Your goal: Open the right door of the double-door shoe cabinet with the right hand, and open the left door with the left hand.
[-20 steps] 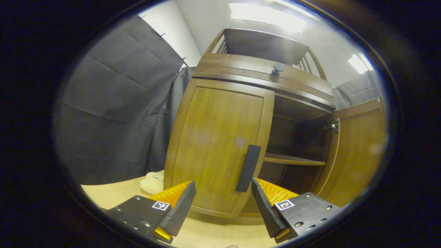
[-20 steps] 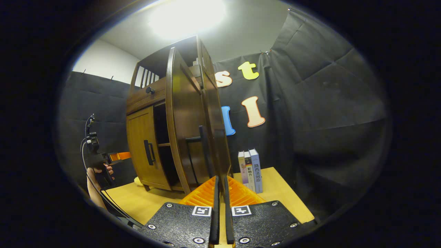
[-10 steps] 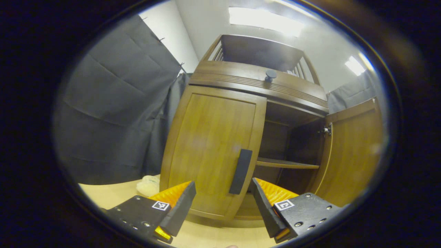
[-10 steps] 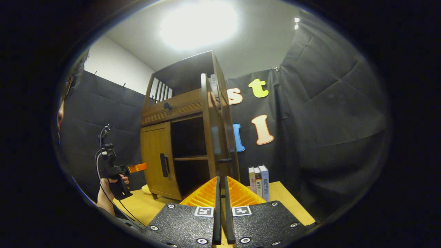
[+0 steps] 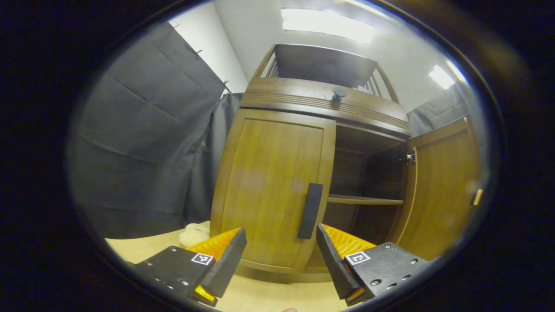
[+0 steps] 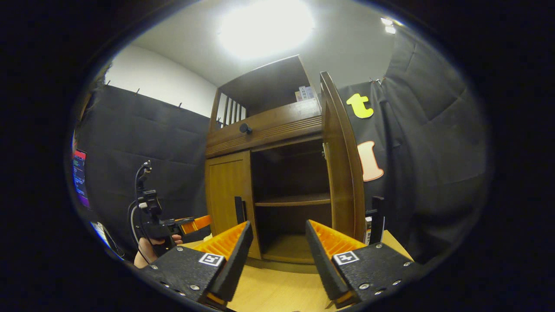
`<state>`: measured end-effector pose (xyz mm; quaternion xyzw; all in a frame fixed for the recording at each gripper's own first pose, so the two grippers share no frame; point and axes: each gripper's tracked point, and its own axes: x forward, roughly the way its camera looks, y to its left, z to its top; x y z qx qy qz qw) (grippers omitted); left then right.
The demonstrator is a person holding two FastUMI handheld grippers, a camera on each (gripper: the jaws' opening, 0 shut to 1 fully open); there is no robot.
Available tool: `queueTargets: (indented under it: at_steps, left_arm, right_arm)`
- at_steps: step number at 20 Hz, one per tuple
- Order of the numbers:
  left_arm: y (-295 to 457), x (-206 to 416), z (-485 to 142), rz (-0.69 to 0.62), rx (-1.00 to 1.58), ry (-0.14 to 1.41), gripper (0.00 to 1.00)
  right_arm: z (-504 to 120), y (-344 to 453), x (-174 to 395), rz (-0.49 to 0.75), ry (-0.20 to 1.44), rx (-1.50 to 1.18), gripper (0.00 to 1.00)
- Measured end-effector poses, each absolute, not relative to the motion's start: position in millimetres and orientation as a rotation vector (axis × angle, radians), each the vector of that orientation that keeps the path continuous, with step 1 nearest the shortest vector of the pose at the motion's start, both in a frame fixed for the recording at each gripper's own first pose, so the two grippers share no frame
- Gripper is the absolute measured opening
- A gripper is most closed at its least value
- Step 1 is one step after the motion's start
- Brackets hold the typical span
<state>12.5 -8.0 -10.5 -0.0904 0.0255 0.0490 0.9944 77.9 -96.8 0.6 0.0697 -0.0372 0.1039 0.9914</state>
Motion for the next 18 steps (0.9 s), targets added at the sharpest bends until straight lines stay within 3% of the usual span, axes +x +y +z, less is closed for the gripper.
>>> queueTargets:
  at_steps: [1,3,9,11,12,15,17,18]
  left_arm:
    - [-9.4,12.6,-10.2,0.086,-0.179,0.058,0.97]
    - [-9.6,13.0,-11.9,0.063,-0.176,0.068,0.97]
    - [-17.3,18.9,-16.7,0.002,-0.163,0.083,0.97]
    - [-21.1,21.4,-19.6,-0.023,-0.17,0.089,0.94]
    - [-21.6,22.3,-21.7,-0.029,-0.17,0.09,0.98]
    - [-22.9,26.2,-18.5,-0.041,-0.162,0.074,0.95]
    - [-23.9,31.1,-15.6,-0.055,-0.147,0.068,0.97]
    - [-23.8,32.8,-16.5,-0.059,-0.133,0.073,0.94]
  right_arm:
    - [3.8,-99.6,86.7,0.178,-0.082,0.125,0.87]
    - [5.9,-99.0,99.2,0.141,-0.088,0.096,0.92]
    - [3.4,-101.8,113.0,-0.038,-0.077,-0.008,0.92]
    - [14.5,-92.6,111.1,-0.021,-0.12,-0.035,0.93]
    - [13.7,-79.3,109.3,0.023,-0.112,-0.01,0.93]
    - [0.3,-43.5,110.1,0.145,-0.05,0.076,0.93]
    - [-8.7,-51.2,116.6,0.109,-0.013,0.077,0.93]
    - [-17.7,-54.1,119.1,0.088,0.024,0.081,0.93]
